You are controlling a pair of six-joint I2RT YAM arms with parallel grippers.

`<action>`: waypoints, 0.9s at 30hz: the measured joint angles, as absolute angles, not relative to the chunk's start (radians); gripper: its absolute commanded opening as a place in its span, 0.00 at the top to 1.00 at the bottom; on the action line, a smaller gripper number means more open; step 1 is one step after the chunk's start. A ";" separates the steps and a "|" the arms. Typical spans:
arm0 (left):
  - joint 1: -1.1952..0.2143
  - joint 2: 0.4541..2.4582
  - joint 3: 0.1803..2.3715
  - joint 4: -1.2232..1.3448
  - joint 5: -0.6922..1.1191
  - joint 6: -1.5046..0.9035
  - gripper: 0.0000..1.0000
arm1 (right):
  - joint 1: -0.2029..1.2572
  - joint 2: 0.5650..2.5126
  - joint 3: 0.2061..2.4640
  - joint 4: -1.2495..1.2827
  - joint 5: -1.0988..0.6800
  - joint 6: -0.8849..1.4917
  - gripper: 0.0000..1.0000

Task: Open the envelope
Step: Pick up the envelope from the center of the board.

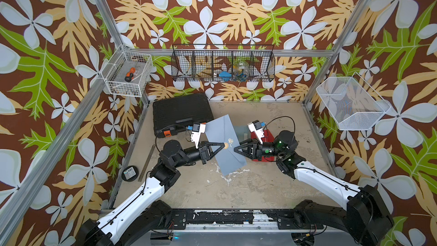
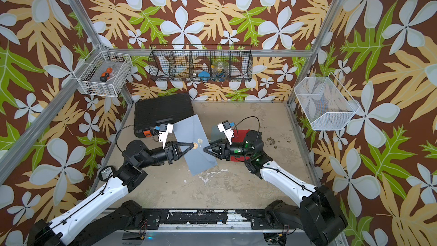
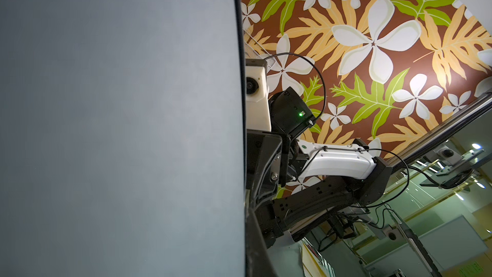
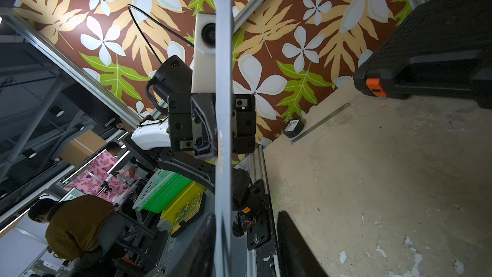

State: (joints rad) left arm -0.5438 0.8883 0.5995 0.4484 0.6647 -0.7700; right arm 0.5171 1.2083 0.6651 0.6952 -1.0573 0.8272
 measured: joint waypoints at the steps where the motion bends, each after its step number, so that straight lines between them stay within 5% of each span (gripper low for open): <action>1: -0.544 0.886 0.605 0.431 0.656 -0.757 1.00 | 0.517 1.202 0.680 0.656 -1.045 0.804 0.55; 8: -0.550 0.886 0.657 0.274 0.543 -0.649 1.00 | 0.517 1.105 0.786 0.302 -0.793 0.546 0.42; 14: -0.622 0.895 0.733 0.125 0.438 -0.517 1.00 | 0.517 1.048 0.846 0.121 -0.670 0.321 0.41; 27: -0.656 0.874 0.788 0.050 0.534 -0.324 1.00 | 0.518 1.087 0.867 0.165 -0.916 0.072 0.43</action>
State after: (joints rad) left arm -0.6556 0.8742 0.7879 0.0502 0.5339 -0.3237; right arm 0.5182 1.0874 0.8665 0.1654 -0.9157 0.0715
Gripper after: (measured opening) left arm 0.063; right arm 0.593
